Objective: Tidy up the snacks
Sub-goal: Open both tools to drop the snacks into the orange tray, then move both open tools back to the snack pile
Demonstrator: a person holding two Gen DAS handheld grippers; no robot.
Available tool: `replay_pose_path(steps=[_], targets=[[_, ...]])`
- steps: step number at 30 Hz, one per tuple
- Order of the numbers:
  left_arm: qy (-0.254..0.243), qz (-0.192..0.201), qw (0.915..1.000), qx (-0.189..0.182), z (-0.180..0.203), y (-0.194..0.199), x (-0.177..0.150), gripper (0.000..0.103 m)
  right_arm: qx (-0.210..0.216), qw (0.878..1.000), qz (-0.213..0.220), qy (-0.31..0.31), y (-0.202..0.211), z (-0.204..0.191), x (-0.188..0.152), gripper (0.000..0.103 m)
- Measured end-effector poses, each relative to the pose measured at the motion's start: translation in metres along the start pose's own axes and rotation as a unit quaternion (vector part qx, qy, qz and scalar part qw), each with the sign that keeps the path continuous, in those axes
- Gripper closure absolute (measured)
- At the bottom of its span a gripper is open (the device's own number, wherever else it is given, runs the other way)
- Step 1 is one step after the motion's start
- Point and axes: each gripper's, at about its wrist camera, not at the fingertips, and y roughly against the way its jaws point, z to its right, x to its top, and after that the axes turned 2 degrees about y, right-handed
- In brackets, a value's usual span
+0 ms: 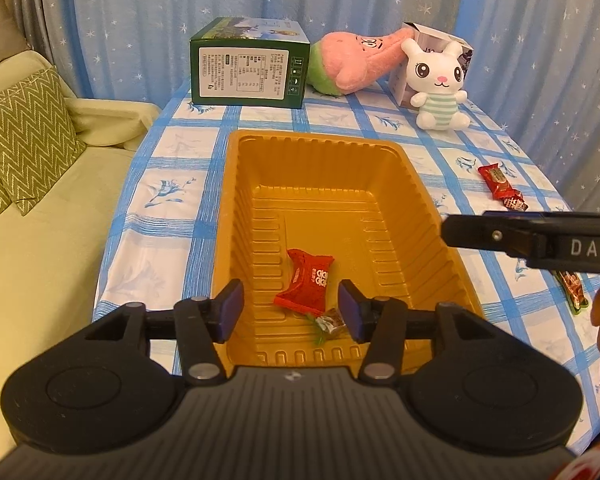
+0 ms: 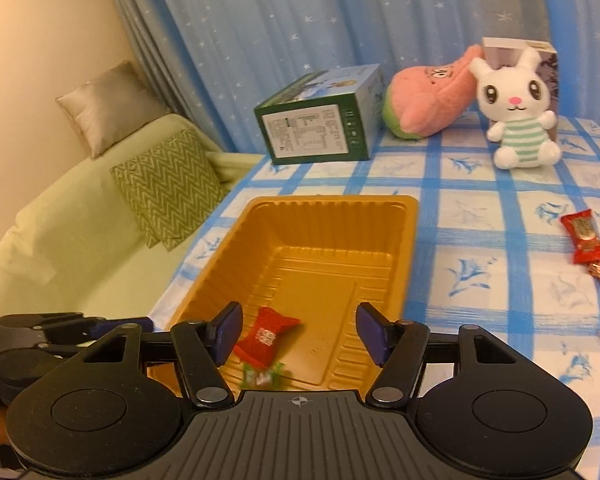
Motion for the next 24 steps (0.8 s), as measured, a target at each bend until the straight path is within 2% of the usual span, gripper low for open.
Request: replay_pose_path(steps=[9, 24], targets=[[-0.004, 0.020, 0.9998, -0.007, 0.019, 0.024, -0.003, 0.043, -0.047, 0.998, 0.016, -0.041, 0.054, 0.021, -0.027, 0.040], [-0.020, 0.047, 0.9981, -0.036, 0.091, 0.067, -0.017, 0.031, -0.109, 0.990, 0.054, -0.065, 0.155, 0.044, -0.057, 0.040]])
